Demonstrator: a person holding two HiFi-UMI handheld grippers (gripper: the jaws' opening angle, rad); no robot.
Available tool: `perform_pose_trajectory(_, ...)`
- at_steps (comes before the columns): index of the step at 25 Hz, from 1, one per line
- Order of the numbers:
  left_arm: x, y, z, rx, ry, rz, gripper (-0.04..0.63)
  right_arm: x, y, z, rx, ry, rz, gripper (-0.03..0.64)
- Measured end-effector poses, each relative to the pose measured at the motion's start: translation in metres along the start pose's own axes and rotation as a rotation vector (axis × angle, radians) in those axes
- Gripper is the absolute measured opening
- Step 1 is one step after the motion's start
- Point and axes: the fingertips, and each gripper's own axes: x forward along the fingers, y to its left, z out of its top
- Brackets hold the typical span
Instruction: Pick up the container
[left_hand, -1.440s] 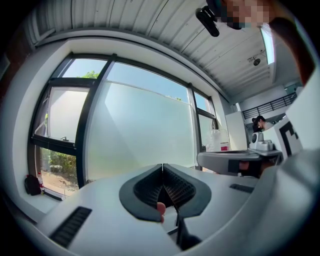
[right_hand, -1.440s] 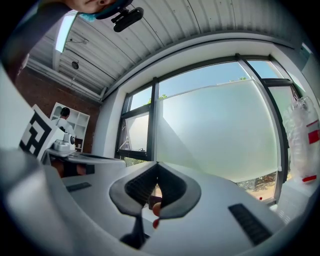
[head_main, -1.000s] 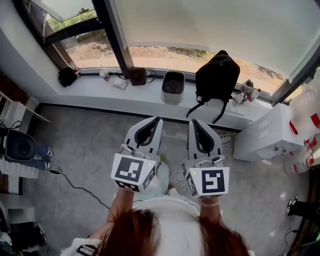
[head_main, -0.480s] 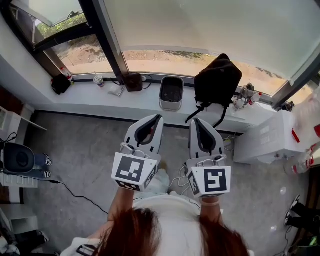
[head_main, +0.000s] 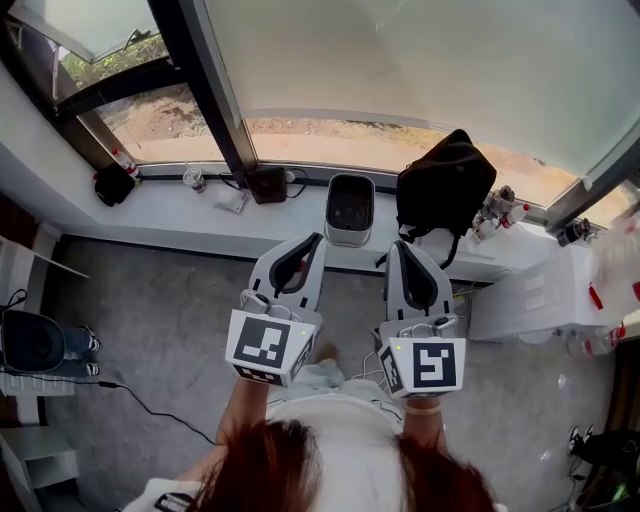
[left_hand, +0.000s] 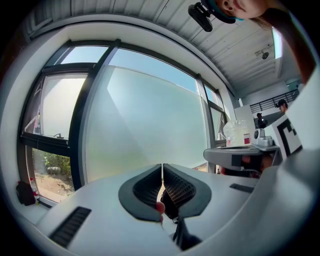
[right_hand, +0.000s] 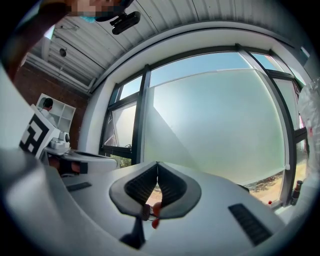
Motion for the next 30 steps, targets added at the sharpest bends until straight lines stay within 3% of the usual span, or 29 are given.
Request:
perform_pose_trajectory(16, 0.047, 0.036, -0.038, -0.042, 0.028, -0.046, 0.017, 0.050, -0.006, -0.030, -0.091, 0.025, -0.048, 0.025)
perform_pose_trajectory(23, 0.086, 0.054, -0.074, -0.077, 0.055, 0.015, 0.018, 0.083, -0.026, -0.069, -0.118, 0.047, -0.040, 0.025)
perform_pose_trajectory(30, 0.128, 0.065, -0.112, -0.058, 0.104, 0.030, 0.018, 0.120, -0.045, -0.110, -0.086, 0.069, -0.005, 0.025)
